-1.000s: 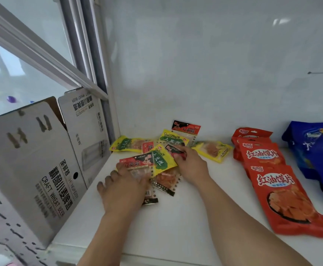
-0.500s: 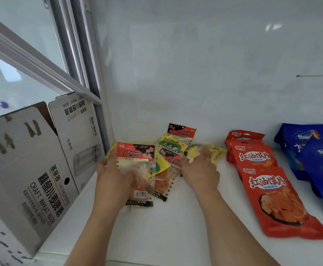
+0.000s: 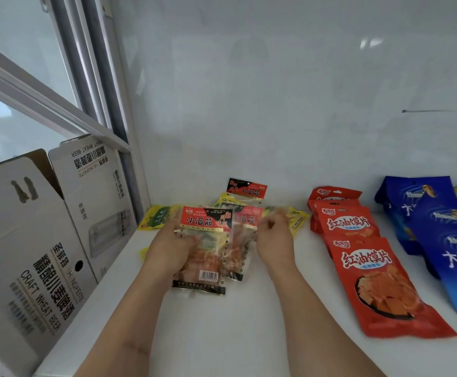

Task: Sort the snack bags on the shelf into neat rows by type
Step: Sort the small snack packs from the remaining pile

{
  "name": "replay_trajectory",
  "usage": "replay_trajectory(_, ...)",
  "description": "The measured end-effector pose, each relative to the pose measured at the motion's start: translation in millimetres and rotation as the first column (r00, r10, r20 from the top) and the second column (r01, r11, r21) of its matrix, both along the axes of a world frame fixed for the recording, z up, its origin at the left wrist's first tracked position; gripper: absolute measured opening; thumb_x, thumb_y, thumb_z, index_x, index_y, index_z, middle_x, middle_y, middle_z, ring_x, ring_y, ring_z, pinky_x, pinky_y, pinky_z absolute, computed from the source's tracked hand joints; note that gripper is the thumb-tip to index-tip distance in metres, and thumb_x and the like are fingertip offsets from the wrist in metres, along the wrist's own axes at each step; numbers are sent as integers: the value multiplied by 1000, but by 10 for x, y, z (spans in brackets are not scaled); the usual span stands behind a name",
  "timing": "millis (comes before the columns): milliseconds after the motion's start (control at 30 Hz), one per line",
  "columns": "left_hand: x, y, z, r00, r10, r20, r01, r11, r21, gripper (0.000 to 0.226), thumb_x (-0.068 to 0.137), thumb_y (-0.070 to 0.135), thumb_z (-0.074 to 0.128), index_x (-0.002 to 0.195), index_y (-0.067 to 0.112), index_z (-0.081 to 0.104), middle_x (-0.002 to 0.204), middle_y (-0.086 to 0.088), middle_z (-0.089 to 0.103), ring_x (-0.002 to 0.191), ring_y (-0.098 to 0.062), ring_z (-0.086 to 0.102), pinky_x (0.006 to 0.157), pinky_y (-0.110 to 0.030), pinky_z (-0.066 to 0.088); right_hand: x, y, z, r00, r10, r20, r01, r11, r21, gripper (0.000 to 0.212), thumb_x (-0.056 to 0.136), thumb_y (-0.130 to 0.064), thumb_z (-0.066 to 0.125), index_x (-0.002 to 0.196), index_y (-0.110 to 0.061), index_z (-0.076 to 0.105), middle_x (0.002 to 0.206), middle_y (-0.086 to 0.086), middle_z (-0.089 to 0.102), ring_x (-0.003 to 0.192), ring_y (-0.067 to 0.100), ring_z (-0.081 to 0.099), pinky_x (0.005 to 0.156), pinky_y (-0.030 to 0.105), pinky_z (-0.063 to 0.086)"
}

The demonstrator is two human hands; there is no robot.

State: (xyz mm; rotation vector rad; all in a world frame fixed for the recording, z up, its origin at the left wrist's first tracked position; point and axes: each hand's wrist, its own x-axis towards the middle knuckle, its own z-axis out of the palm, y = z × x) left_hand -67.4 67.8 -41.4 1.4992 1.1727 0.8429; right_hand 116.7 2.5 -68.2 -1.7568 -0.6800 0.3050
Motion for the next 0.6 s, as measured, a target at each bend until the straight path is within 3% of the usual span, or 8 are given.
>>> replay_trajectory(67,33,4,-32,999,1,-51,0,1000,32,26,89,15,72,111,27,65,97,1,76,89,-23,74,86,-49,59,17,10,22,984,-23,-175,44,992,116,17,105,-29,44,106,-16,56,83,0,61,79,22,62,76,39,56)
replay_trajectory(133,60,10,-77,996,7,-93,0,998,67,22,89,18,71,109,27,64,98,3,75,91,-22,72,89,-47,58,36,6,42,971,-10,-239,31,996,87,31,105,-36,43,124,-13,53,90,0,61,78,15,58,73,33,49)
replay_trajectory(233,77,16,-122,989,17,-149,-2,995,100,17,90,23,70,105,27,62,94,4,73,90,-22,70,89,-45,56,77,-33,45,999,27,-45,-32,995,-99,42,102,-45,48,129,-14,52,113,4,65,88,15,57,79,29,42)
replay_trajectory(333,93,22,-155,982,13,-186,10,993,122,17,91,26,70,106,25,61,92,4,72,91,-24,69,88,-44,56,198,-15,30,950,-76,304,175,933,-314,52,99,-55,43,135,-19,52,143,9,51,130,28,45,105,42,36)
replay_trajectory(433,106,22,-157,980,14,-199,15,990,143,18,91,25,68,108,23,61,91,6,70,92,-24,67,87,-41,54,282,66,-6,955,-31,296,169,874,-456,73,96,-67,27,154,-22,31,160,13,29,148,32,21,116,50,19)
replay_trajectory(500,107,27,-160,983,15,-184,12,990,143,15,92,24,68,105,23,61,92,7,70,92,-23,67,87,-40,54,269,115,-47,963,29,270,114,860,-497,75,96,-68,19,157,-25,23,162,9,28,149,28,22,116,51,19)
replay_trajectory(600,90,36,-169,989,9,-148,10,992,129,14,91,25,70,103,26,63,94,8,71,91,-20,68,88,-41,55,166,177,-46,953,100,287,52,876,-479,72,97,-67,16,156,-27,26,158,5,37,145,26,33,114,52,22)
